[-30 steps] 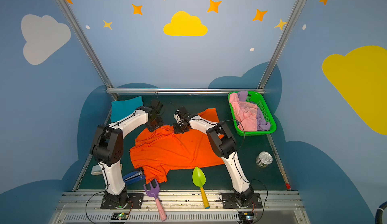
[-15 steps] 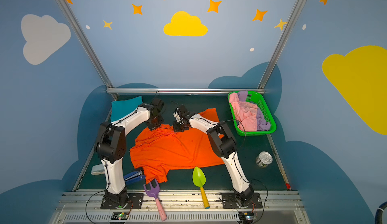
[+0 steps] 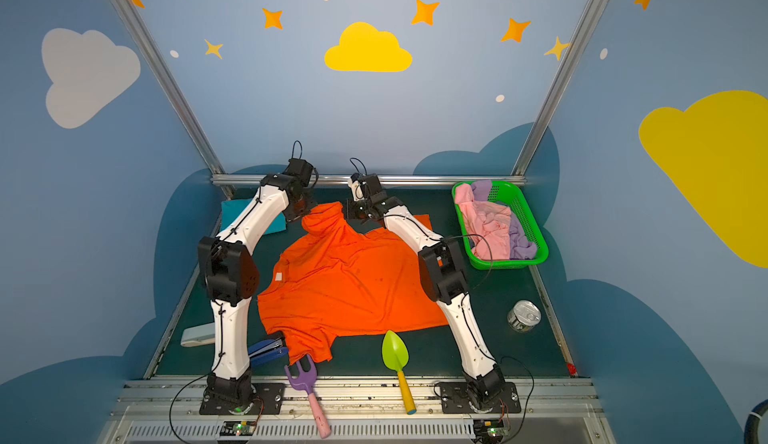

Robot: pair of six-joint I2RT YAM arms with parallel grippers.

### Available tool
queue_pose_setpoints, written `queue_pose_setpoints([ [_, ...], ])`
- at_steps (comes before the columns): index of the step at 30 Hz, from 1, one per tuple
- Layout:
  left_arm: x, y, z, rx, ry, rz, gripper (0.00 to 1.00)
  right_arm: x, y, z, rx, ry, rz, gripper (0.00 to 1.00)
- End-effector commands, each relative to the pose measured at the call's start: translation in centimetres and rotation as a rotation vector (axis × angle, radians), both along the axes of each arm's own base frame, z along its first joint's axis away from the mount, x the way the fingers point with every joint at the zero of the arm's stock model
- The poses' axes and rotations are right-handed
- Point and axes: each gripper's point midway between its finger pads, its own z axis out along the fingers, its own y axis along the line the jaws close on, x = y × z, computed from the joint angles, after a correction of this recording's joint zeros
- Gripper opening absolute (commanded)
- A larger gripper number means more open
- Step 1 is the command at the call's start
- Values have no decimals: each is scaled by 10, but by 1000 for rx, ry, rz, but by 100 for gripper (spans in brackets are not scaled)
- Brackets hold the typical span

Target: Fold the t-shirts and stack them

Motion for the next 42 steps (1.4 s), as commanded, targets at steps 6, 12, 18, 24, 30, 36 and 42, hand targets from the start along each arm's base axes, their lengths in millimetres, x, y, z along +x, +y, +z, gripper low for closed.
queue_pose_setpoints([
  [6, 69, 37, -4, 68, -113, 61, 11, 38, -3, -31, 61, 53, -60, 43],
  [12, 117, 49, 18, -50, -306, 97, 57, 39, -40, -32, 5, 51, -98, 43],
  [18, 94, 42, 38, -66, -276, 47, 39, 9, -88, -31, -143, 28, -128, 34],
  [24, 32, -1, -4, -76, -89, -47, 20, -29, -128, -48, -311, 60, -138, 0],
  [30, -9, -29, -66, -109, 35, -58, 17, -40, -127, -74, -322, 163, -120, 0],
  [36, -17, -23, -108, -74, 148, -27, 16, -35, -114, -97, -328, 276, -91, 0],
  [42, 3, -9, -128, -40, 159, 1, 17, -13, -102, -114, -301, 278, -74, 0],
])
